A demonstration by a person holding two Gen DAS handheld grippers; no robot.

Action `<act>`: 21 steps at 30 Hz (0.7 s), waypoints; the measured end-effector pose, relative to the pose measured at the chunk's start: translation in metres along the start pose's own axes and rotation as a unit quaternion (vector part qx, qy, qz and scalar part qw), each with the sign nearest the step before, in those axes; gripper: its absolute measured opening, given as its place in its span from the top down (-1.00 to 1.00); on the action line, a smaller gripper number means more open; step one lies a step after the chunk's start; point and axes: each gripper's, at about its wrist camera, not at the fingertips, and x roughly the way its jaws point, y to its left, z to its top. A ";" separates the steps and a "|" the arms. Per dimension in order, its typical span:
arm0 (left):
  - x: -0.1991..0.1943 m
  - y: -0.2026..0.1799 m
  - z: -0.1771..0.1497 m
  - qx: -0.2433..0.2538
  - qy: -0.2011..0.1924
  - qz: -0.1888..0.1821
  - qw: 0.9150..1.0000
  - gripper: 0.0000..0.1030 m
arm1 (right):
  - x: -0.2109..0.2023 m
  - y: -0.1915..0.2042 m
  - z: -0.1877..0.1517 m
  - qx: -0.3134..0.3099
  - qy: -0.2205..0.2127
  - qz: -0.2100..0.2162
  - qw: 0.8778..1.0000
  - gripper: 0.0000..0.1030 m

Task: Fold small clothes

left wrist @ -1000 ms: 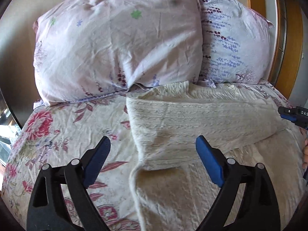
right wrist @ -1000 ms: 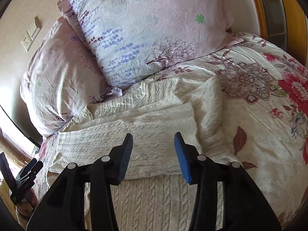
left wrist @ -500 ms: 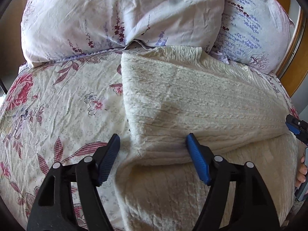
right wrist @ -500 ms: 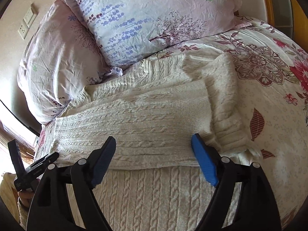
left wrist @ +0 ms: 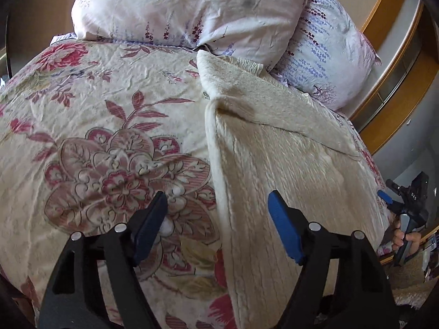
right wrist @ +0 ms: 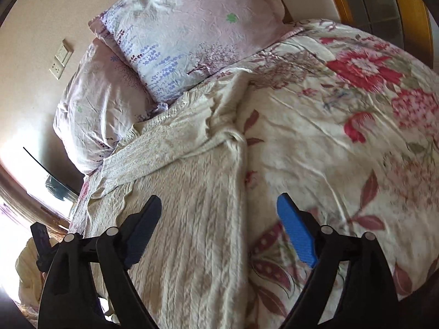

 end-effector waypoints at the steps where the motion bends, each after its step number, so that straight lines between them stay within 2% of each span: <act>1: -0.005 0.000 -0.006 -0.012 -0.002 -0.013 1.000 -0.39 | -0.002 -0.006 -0.006 0.011 0.010 0.007 1.000 -0.44; 5: -0.016 0.000 -0.028 -0.052 0.007 -0.077 0.996 -0.20 | -0.013 -0.016 -0.028 0.026 0.027 0.049 0.998 -0.23; 7: -0.021 -0.003 -0.040 -0.056 0.007 -0.087 0.995 -0.07 | -0.018 -0.018 -0.039 0.035 0.035 0.079 0.996 0.03; 8: -0.024 -0.005 -0.045 -0.057 0.005 -0.092 0.994 -0.03 | -0.019 -0.018 -0.044 0.039 0.041 0.096 0.994 0.07; 9: -0.026 -0.005 -0.051 -0.062 0.007 -0.100 0.993 0.09 | -0.021 -0.018 -0.049 0.042 0.047 0.114 0.991 0.13; 12: -0.030 -0.007 -0.067 -0.078 0.005 -0.119 0.990 0.27 | -0.019 -0.018 -0.066 0.059 0.078 0.164 0.982 0.14; 16: -0.034 -0.008 -0.084 -0.091 0.004 -0.140 0.986 0.38 | -0.023 -0.024 -0.085 0.081 0.082 0.213 0.970 0.14; 19: -0.039 -0.011 -0.094 -0.081 0.014 -0.146 0.986 0.41 | -0.032 -0.028 -0.095 0.082 0.086 0.223 0.968 0.14; 21: -0.038 -0.013 -0.101 -0.077 0.032 -0.138 0.987 0.41 | -0.038 -0.029 -0.100 0.073 0.090 0.211 0.971 0.15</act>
